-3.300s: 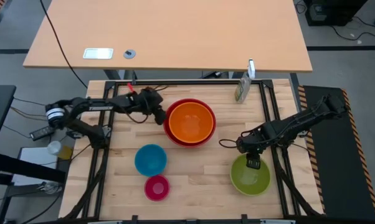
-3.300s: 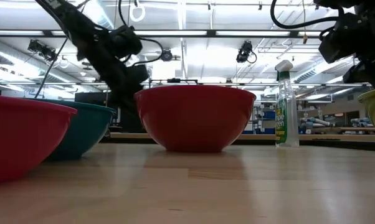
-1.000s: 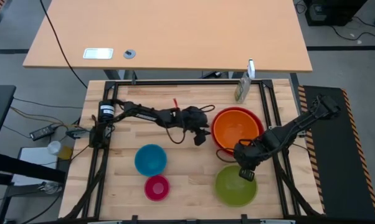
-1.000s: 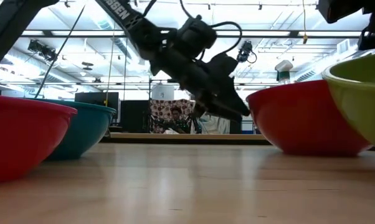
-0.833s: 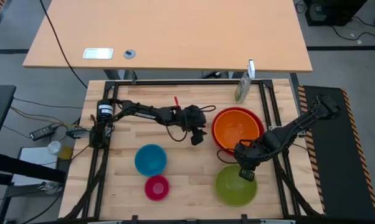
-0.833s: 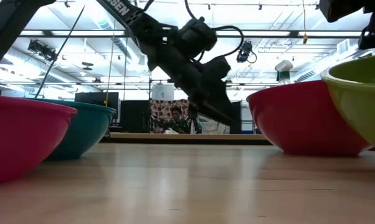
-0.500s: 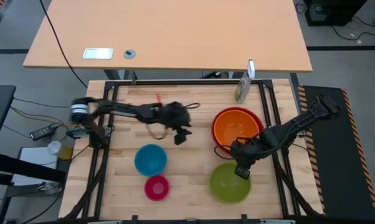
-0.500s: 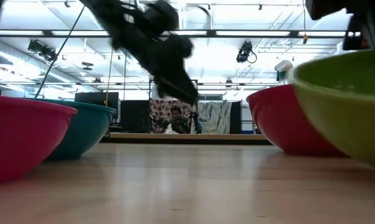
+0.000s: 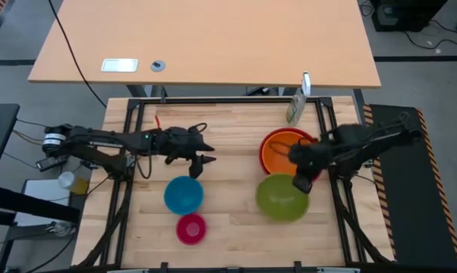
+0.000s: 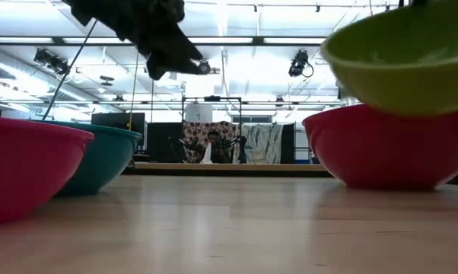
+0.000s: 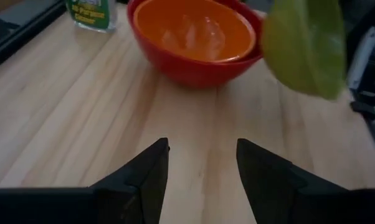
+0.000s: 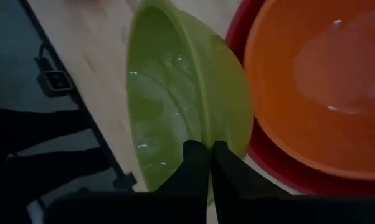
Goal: Nest bowls inside each other
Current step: Stack the green bowl on top of the orange bowl
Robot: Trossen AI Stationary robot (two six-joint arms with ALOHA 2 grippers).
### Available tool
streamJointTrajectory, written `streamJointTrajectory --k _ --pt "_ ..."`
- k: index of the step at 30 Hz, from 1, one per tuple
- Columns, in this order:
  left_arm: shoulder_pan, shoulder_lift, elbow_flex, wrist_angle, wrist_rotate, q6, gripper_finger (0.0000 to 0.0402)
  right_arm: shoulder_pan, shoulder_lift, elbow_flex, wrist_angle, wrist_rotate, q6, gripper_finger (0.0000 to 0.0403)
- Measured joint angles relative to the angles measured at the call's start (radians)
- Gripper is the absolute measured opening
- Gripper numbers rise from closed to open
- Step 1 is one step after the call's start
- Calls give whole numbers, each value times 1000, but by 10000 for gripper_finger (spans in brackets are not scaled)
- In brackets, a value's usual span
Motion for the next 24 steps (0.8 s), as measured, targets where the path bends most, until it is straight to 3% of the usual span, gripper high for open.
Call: streamJointTrajectory --k 4,7,9,13,18,24 --pt "-1 -1 18 2 20 -1 192 -76 -24 108 -111 -12 -29 10" --pt "-8 1 19 0 32 -5 192 -142 -35 158 -220 84 -13 10" --pt "-18 0 20 -8 32 -23 192 -196 -50 157 -254 163 0 9" --pt "-42 1 20 -15 35 -45 192 -327 -78 82 -245 224 -42 8" --pt "-65 1 20 -65 82 -98 192 -480 -105 -100 -144 117 -173 8" --pt "-63 -41 21 -132 140 -162 192 -569 -108 -225 -107 40 -211 24"
